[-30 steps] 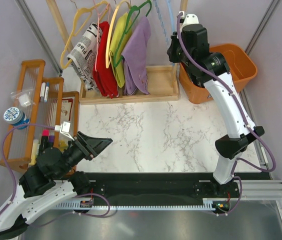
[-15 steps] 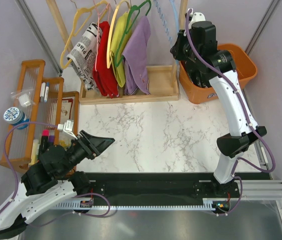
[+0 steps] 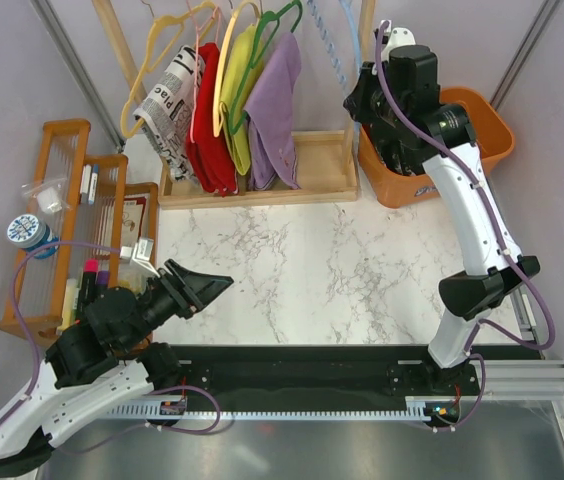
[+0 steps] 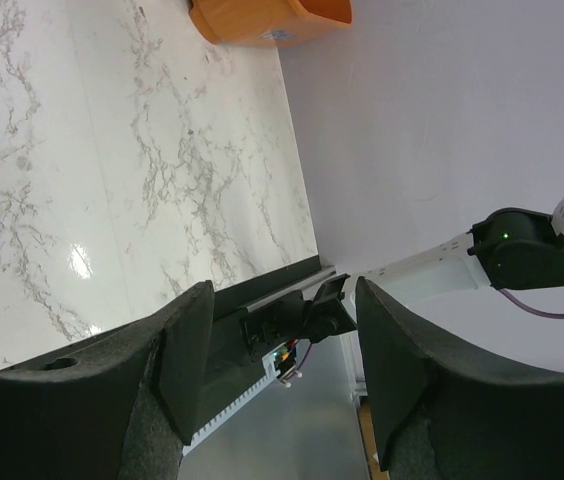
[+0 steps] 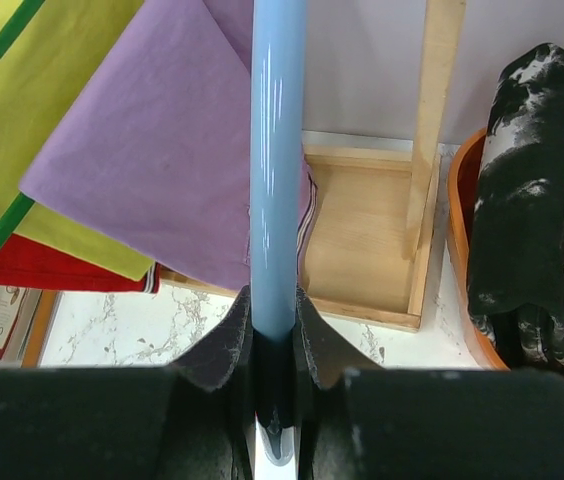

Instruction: Remove the trousers from the hanger

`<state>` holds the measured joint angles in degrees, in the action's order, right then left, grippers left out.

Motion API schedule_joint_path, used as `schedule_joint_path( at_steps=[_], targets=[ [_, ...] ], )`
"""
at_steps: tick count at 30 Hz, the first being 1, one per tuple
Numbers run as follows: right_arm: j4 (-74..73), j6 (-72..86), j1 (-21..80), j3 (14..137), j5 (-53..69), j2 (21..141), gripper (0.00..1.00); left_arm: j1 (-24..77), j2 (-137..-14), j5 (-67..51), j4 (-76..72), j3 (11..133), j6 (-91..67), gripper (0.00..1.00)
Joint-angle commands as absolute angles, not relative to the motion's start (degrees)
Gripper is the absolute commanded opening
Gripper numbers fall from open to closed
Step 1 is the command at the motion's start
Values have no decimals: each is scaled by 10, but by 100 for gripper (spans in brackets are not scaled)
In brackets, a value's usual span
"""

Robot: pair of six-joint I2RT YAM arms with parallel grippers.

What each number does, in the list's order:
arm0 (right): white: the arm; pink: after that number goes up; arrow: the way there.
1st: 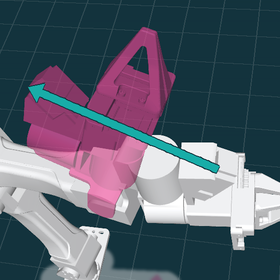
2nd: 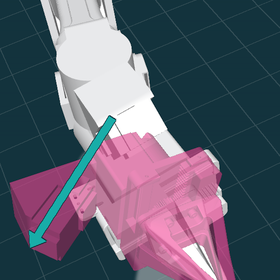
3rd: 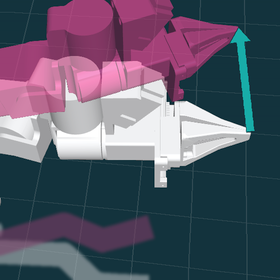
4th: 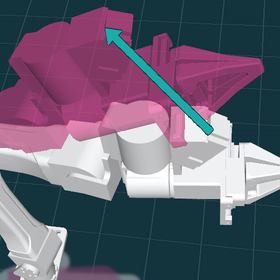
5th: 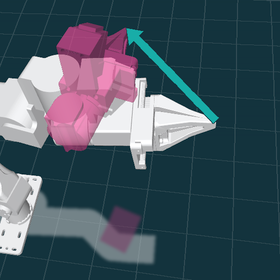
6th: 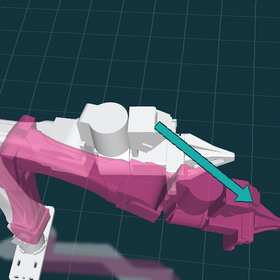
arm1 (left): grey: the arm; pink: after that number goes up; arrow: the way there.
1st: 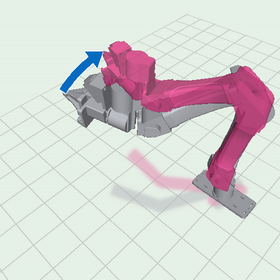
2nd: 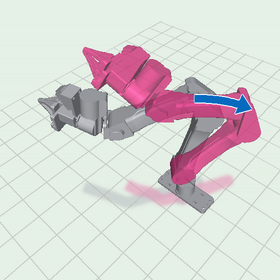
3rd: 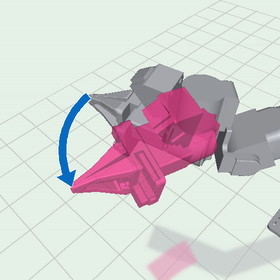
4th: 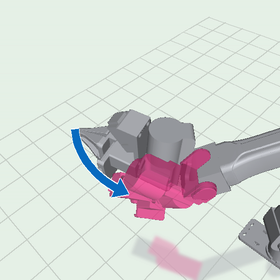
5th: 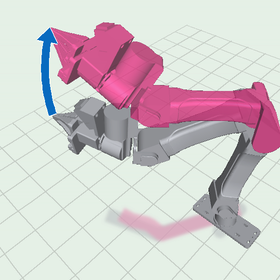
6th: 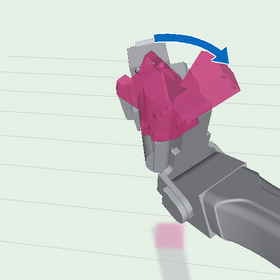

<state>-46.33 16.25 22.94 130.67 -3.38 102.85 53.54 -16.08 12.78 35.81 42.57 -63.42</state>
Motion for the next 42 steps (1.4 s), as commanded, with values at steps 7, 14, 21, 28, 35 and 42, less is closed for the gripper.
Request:
schedule_joint_path(
  at_steps=[7,14,21,28,35,42],
  targets=[
    [-553,174,187,1379,56,1035,0,538,-177,105,324,436,-632,64],
    [-569,162,183,1347,79,1032,0,538,-179,99,320,434,-636,63],
    [-568,142,183,1301,55,1018,0,538,-194,89,309,433,-637,63],
    [-572,136,183,1304,26,1017,7,538,-209,72,293,429,-643,62],
    [-559,127,183,1218,-10,952,67,538,-214,69,288,415,-645,63],
    [-541,141,184,1123,-14,849,98,538,-229,58,274,406,-645,66]
  ],
)
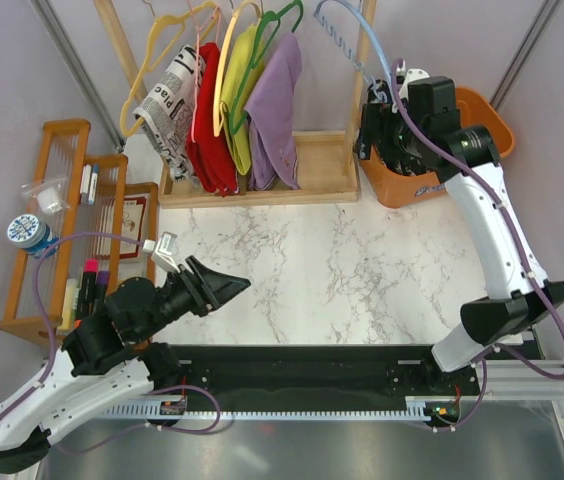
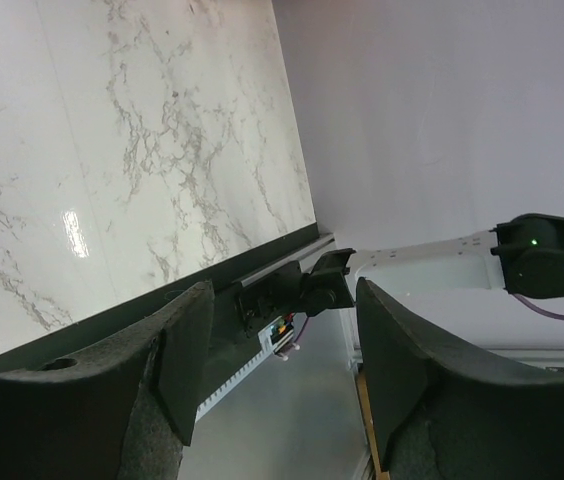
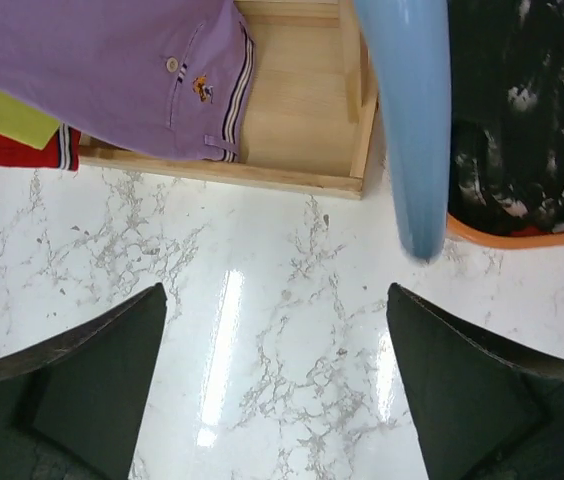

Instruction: Remove the trousers from the hanger

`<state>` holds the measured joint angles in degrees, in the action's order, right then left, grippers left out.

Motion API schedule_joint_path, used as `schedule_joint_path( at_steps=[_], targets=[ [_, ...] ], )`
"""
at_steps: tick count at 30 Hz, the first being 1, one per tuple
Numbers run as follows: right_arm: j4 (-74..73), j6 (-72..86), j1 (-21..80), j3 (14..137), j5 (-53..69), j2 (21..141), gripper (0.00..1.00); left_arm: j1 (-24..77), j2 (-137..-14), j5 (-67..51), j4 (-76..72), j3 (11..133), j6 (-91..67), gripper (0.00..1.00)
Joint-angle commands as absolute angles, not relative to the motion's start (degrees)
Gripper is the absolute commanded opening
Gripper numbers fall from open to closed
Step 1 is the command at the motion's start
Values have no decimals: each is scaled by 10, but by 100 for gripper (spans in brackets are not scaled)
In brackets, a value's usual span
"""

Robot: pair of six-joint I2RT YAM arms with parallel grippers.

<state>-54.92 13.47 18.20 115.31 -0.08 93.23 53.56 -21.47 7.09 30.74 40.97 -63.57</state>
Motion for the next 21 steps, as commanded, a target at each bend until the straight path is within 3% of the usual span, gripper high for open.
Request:
schedule_joint_path(
  at_steps=[1,11,21],
  targets=[
    [-541,142,184,1095,-17,835,98,537,-234,55,273,404,-644,67],
    [-497,195,187,789,19,596,98,538,-245,29,243,374,-649,72],
    [-268,358,286,448,122,461,98,538,-200,-40,87,265,-634,80]
  ],
)
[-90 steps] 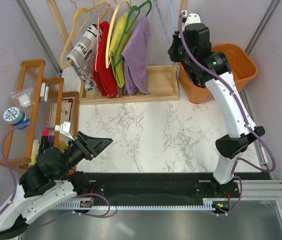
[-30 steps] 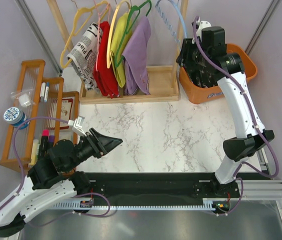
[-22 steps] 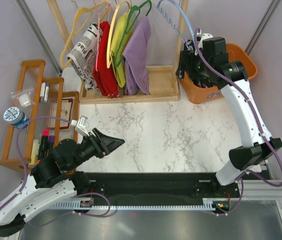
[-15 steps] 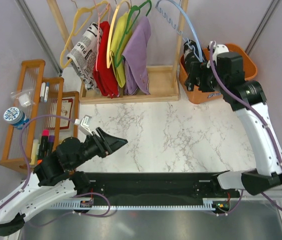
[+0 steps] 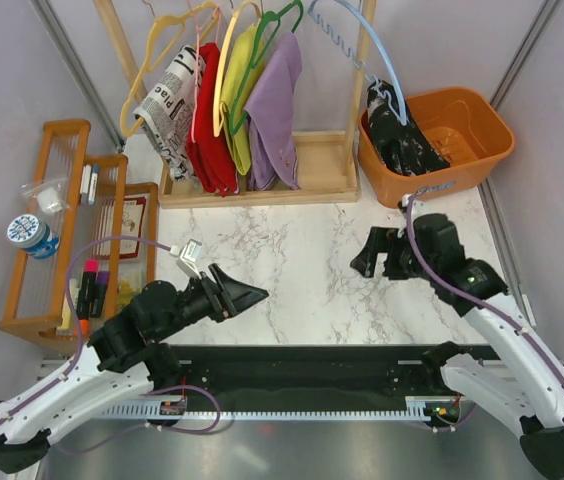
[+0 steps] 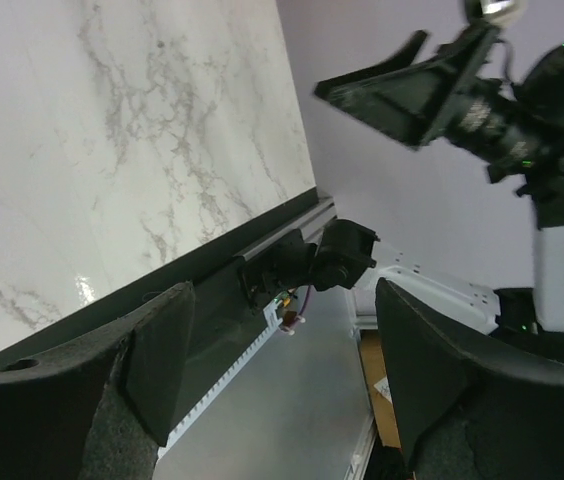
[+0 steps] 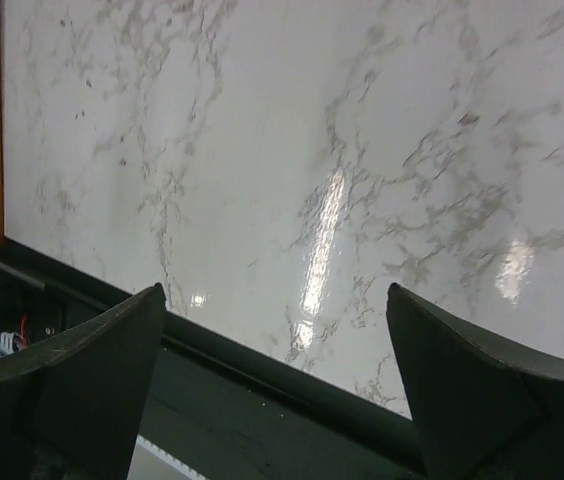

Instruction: Remove the trousers from the hanger

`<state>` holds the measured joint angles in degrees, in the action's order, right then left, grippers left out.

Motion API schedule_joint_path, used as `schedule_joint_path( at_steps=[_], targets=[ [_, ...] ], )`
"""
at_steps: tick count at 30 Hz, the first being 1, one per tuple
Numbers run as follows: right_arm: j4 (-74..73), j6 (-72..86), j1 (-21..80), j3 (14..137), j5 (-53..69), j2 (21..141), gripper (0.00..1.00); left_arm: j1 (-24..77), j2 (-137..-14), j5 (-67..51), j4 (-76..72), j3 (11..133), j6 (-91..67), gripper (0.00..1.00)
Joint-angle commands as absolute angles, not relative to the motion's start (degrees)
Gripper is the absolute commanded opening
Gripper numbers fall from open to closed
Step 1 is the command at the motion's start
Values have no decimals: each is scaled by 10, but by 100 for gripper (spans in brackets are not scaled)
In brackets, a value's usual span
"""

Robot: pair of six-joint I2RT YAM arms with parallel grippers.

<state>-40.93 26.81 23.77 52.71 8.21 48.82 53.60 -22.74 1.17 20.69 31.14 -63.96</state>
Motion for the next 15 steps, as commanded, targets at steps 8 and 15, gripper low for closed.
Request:
schedule_joint_path(
  at_steps=[8,15],
  targets=[
    [-214,419,359,351,4,461,98,538,-137,-54,14,186,-641,82],
    [-94,455,360,253,54,490,98,538,-91,-76,-50,118,-648,83]
  ],
)
